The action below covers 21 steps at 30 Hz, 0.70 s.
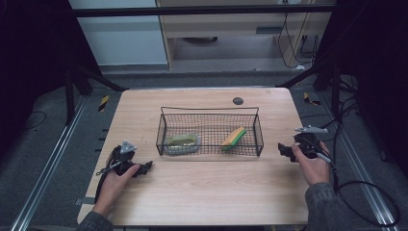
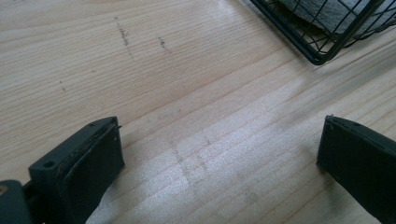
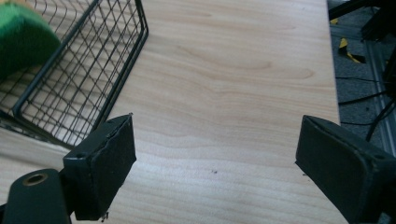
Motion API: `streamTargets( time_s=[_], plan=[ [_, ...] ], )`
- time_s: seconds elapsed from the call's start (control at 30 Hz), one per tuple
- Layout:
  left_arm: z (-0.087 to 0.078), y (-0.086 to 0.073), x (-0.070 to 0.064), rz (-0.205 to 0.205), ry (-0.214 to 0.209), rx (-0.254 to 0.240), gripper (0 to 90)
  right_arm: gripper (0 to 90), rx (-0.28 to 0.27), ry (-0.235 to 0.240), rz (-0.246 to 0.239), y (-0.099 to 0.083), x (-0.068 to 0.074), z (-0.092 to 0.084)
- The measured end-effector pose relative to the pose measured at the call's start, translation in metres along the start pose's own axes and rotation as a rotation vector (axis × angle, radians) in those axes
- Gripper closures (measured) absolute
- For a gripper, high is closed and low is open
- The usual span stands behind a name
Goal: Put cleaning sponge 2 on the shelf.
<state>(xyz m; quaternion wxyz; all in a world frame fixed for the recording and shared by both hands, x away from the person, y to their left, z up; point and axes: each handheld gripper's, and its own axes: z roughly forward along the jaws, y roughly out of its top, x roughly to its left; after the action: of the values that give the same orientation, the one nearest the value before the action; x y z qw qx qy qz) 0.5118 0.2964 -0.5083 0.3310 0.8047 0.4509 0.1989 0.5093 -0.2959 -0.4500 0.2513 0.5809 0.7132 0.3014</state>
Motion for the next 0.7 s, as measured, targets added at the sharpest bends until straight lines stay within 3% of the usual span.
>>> streamTargets(
  time_s=[0.37, 0.53, 0.7],
  plan=[
    [0.0, 0.0, 0.0, 0.0, 0.0, 0.0, 0.0, 11.5, 0.013, 0.018, 0.039, -0.036, -0.003, 0.022],
    [0.0, 0.0, 0.0, 0.0, 0.0, 0.0, 0.0, 9.1, 0.006, 0.003, 0.058, -0.045, -0.005, 0.031],
    [0.0, 0.0, 0.0, 0.0, 0.0, 0.0, 0.0, 6.6, -0.02, -0.013, 0.037, -0.051, -0.003, 0.037]
  ],
)
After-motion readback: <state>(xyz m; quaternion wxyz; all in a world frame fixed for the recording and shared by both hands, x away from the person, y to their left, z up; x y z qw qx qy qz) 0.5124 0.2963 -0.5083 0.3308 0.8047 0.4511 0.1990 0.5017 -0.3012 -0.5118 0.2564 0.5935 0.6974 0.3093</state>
